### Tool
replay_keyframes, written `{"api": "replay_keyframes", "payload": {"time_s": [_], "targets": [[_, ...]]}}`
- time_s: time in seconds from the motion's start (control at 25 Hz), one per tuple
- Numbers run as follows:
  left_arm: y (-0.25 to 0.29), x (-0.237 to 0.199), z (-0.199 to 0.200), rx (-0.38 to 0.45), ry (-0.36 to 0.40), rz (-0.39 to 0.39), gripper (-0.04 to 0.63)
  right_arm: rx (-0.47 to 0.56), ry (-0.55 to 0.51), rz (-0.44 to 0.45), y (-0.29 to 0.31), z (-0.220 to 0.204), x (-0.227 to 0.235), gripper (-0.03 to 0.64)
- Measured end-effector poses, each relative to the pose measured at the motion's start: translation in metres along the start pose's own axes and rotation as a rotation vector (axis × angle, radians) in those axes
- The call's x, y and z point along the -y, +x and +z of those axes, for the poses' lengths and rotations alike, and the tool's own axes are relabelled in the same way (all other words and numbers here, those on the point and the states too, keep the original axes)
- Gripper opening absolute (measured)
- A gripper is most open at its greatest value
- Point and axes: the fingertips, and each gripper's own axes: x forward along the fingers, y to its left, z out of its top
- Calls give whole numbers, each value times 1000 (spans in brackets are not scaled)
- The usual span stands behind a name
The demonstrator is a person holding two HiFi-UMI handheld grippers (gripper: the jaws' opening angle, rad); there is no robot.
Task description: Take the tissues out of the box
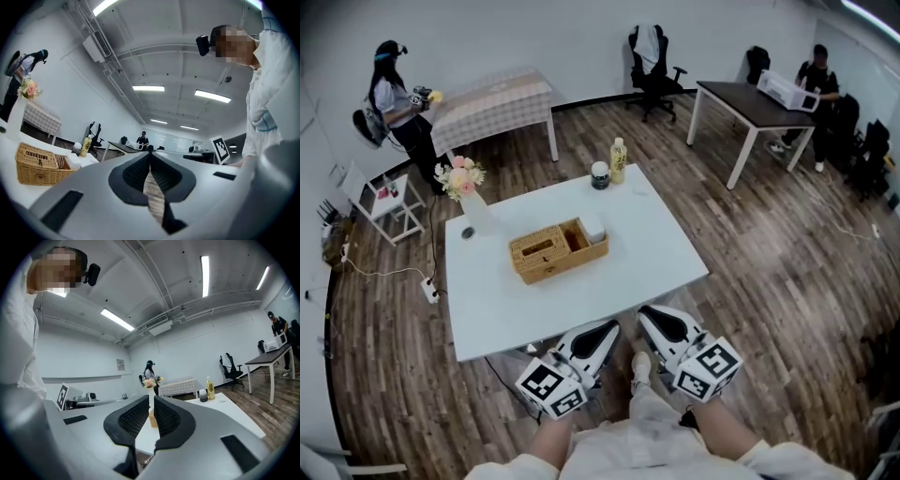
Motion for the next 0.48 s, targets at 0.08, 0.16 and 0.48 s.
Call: {"api": "replay_keyframes", "payload": {"time_s": [0.08, 0.16, 0.48], "targets": [[15, -17, 2, -5, 2, 17, 9, -7, 7, 17, 14, 1, 18, 38], [29, -33, 3, -11, 4, 30, 9, -18, 11, 34, 27, 2, 35, 38], [82, -82, 9, -48, 12, 68, 11, -53, 2, 75, 60, 11, 96, 38]]}}
